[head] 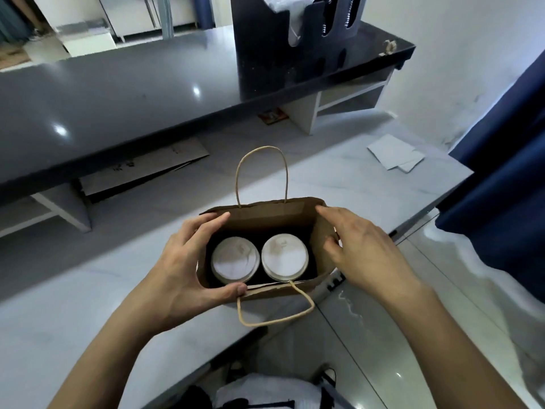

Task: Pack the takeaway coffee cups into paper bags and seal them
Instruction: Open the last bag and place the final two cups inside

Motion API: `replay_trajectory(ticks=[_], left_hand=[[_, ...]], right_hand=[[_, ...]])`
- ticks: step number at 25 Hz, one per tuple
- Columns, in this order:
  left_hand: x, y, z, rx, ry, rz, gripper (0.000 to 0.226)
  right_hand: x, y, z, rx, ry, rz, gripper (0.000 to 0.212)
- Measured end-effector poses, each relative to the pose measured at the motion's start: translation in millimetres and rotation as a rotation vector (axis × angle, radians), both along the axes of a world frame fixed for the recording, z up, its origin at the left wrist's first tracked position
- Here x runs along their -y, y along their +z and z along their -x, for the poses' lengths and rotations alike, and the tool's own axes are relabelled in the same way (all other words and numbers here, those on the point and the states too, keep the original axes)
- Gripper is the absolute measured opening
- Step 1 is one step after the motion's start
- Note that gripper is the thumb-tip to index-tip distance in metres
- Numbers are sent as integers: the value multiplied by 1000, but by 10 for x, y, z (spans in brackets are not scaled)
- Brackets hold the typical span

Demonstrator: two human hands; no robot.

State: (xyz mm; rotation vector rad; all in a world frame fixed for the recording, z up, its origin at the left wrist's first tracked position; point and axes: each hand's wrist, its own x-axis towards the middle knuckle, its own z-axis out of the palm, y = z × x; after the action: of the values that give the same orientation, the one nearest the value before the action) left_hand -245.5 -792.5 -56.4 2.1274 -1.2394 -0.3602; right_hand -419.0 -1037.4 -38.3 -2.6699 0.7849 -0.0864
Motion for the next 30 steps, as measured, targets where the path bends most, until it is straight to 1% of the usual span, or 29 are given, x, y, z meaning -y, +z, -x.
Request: replay_trajectory(ticks=[9,16,22,30], left_hand=[[1107,-79,779,-6,20,32,105],[1875,-76,948,2,-27,18,105],[2498,-99,748,0,-41,11,106],[3067,-58,257,-13,-21,5,106]], right_hand=[[1130,7,732,-9,-6,-20,58],[1821,20,1021,1,-50,-33,57],[2418,8,856,-12,-65,-21,58],[3041,66,270,-43,-43,-18,58]])
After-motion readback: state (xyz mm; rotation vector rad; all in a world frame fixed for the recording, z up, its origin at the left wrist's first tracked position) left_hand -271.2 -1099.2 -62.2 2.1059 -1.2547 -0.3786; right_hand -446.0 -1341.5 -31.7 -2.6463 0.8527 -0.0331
